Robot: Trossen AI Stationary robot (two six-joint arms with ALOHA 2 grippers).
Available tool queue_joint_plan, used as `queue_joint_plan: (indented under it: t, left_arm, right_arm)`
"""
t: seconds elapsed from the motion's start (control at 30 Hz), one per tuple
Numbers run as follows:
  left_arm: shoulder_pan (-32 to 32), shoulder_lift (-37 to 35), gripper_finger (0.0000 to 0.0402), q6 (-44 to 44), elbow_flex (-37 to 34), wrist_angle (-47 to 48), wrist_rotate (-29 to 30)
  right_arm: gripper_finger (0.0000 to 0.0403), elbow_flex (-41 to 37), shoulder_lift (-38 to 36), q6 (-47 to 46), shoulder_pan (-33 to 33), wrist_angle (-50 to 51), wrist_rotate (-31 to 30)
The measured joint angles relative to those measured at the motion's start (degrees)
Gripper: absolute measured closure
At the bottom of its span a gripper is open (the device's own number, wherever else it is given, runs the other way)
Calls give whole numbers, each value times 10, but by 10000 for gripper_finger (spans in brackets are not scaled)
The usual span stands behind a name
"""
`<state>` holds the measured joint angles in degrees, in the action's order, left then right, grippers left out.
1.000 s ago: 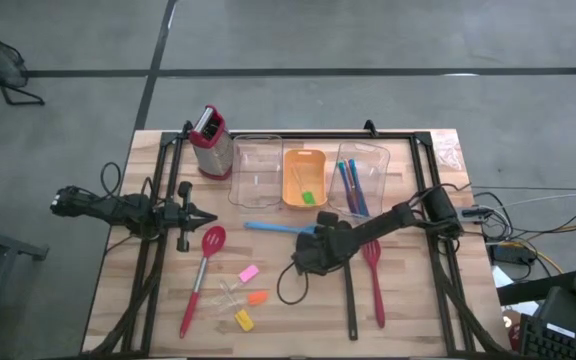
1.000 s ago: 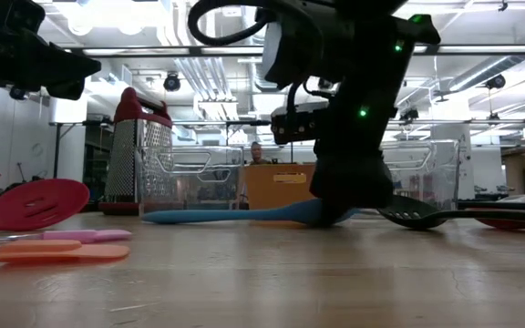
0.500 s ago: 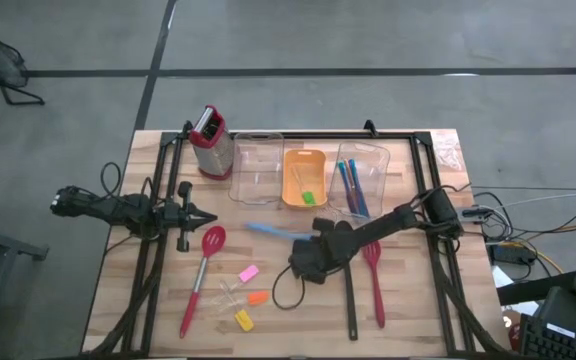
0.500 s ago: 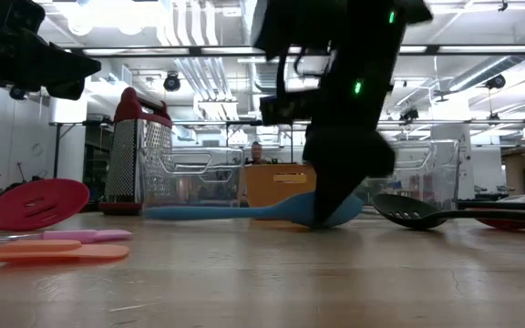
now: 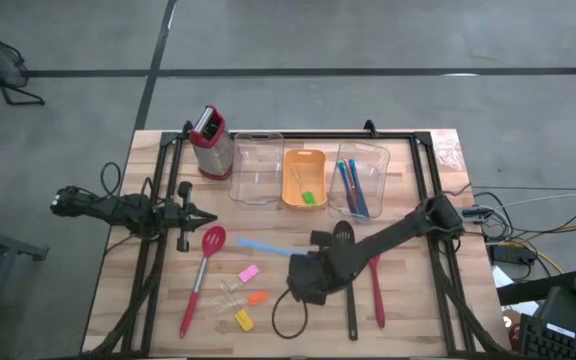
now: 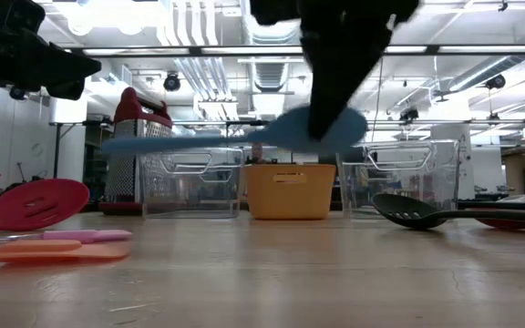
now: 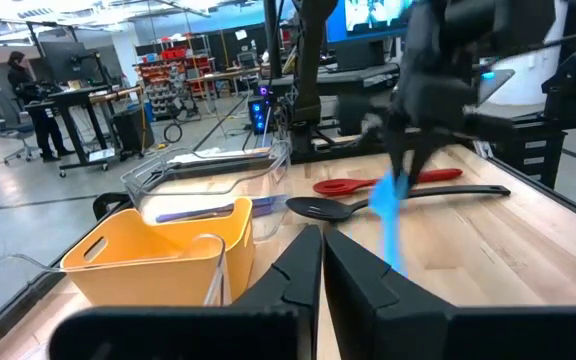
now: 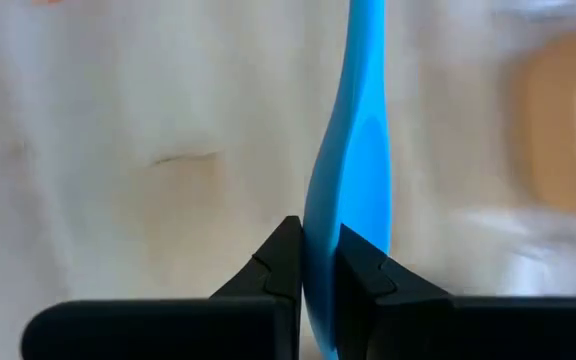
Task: Pick & Place Kitchen Items
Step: Put the blue spoon into the left transparent bin
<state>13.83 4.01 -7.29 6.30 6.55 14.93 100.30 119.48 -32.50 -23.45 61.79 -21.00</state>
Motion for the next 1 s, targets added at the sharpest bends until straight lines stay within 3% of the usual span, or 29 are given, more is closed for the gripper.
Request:
queue_joint_plan:
  t: [0.27, 0.5, 0.7, 0.87, 1.0]
  left_arm:
    - [0, 0, 381, 0, 0, 0, 0]
    - [0, 0, 383, 0, 0, 0, 0]
    - [0, 0, 381, 0, 0, 0, 0]
    - [0, 0, 382, 0, 0, 0, 0]
    - [0, 0, 383, 0, 0, 0, 0]
  right_arm:
    - [382, 110, -1, -175, -14, 228, -121]
    - [381, 191, -2, -247, 32, 196, -198]
    - [380, 200, -2, -175, 107, 103, -190]
    - [383, 175, -2, -162, 191, 50, -57]
    - [381, 165, -1, -148, 243, -1, -40]
